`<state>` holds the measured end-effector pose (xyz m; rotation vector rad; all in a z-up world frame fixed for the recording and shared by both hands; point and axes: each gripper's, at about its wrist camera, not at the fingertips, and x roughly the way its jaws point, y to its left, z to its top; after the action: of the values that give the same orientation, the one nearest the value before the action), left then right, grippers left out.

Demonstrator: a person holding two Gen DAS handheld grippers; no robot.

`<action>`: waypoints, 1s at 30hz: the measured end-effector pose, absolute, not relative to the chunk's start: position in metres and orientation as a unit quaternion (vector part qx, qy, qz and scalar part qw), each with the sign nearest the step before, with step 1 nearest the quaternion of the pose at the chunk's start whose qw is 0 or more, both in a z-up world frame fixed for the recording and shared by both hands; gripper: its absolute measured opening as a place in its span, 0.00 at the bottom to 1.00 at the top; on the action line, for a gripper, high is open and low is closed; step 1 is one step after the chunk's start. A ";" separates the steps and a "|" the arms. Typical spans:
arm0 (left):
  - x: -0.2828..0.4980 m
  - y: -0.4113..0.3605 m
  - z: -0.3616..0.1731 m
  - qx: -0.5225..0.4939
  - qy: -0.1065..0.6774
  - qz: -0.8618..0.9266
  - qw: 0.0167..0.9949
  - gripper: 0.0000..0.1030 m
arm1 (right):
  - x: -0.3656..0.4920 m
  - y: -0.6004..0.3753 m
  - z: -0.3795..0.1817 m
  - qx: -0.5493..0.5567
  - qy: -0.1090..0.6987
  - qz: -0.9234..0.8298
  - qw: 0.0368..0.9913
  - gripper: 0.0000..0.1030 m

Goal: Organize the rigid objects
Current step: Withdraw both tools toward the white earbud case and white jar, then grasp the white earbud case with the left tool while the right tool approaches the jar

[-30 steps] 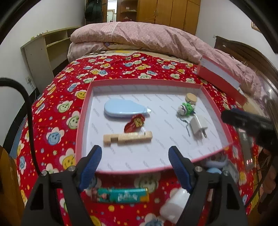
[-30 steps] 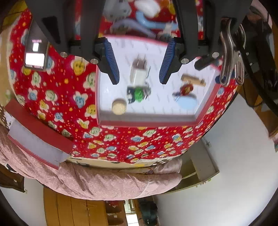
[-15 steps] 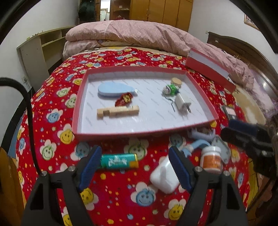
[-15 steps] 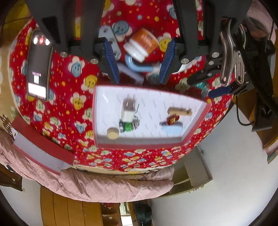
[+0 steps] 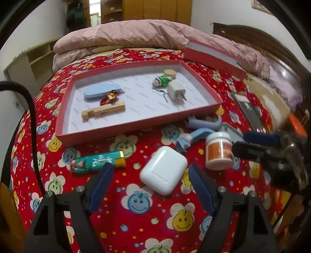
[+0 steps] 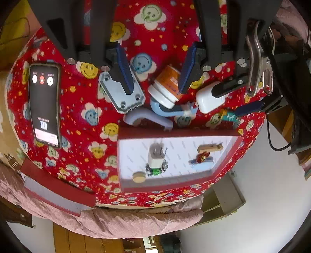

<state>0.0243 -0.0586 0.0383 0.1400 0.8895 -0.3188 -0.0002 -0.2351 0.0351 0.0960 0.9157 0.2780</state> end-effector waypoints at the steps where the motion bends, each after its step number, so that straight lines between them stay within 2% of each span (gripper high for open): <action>1: 0.025 -0.060 0.037 0.070 0.428 -0.155 0.887 0.80 | -0.001 -0.236 0.034 0.047 0.441 0.133 0.886 0.48; 16: 0.037 -0.081 0.012 0.101 0.437 -0.142 0.883 0.79 | -0.009 -0.254 0.022 0.070 0.442 0.133 0.884 0.48; 20: 0.035 -0.084 0.014 0.101 0.433 -0.151 0.883 0.59 | -0.009 -0.255 0.019 0.074 0.444 0.132 0.883 0.48; 30: 0.021 -0.065 0.021 0.085 0.437 -0.128 0.886 0.59 | -0.010 -0.253 0.017 0.079 0.444 0.138 0.882 0.48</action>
<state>0.0211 -0.0650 0.0212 0.1774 0.9090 -0.2653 -0.0096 -0.2529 0.0173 0.1637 0.9250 0.2878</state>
